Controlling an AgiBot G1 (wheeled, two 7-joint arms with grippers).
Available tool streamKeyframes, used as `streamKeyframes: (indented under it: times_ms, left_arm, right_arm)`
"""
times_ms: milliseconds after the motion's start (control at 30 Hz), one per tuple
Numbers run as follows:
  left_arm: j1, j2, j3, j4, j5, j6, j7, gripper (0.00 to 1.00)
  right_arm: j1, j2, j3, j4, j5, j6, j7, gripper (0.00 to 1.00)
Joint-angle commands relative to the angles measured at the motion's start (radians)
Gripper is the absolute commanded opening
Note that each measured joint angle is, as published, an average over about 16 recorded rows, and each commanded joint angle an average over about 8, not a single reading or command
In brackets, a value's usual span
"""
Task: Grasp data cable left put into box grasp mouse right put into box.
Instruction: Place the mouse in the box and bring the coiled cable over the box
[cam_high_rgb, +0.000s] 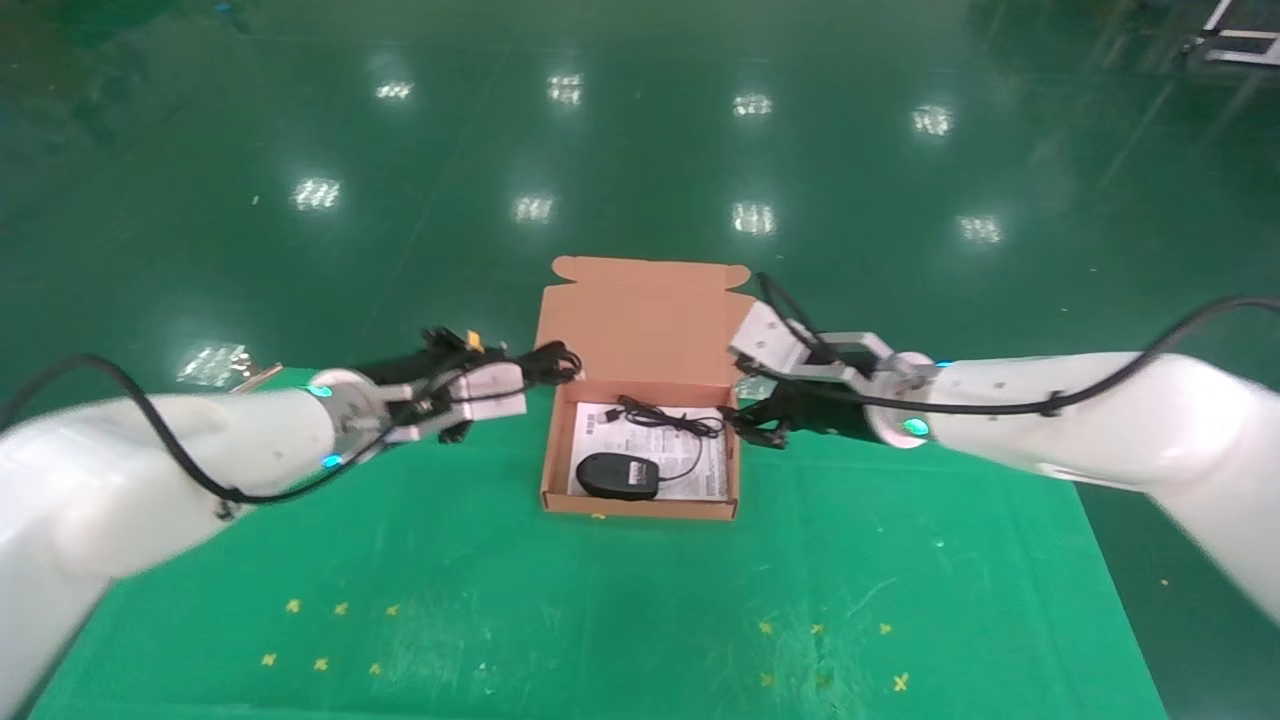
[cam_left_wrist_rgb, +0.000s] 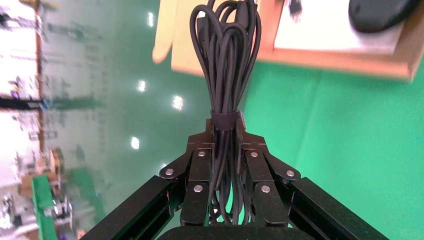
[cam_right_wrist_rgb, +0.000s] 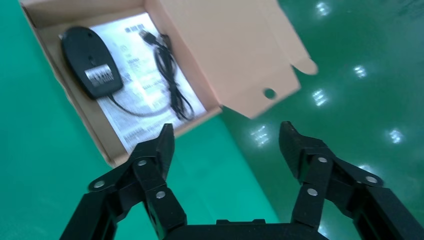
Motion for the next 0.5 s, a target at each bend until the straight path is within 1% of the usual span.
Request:
streamKeyframes:
  times_ms: [33, 300, 400, 500]
  left_arm:
    - [0.006, 0.028, 0.009, 0.040, -0.014, -0.036, 0.027, 0.00]
    - [-0.009, 0.164, 0.048, 0.243, -0.122, -0.144, 0.176, 0.00]
    - [-0.009, 0.193, 0.076, 0.285, -0.181, -0.181, 0.239, 0.00]
    - [-0.006, 0.203, 0.114, 0.301, -0.250, -0.209, 0.293, 0.00]
  right_arm:
    - [0.006, 0.040, -0.002, 0.029, -0.007, 0.002, 0.009, 1.00]
    - [0.030, 0.225, -0.025, 0.226, -0.071, 0.004, 0.113, 1.00]
    - [0.044, 0.287, -0.037, 0.300, -0.109, 0.006, 0.167, 1.00]
    - [0.061, 0.337, -0.047, 0.364, -0.152, 0.002, 0.224, 1.00]
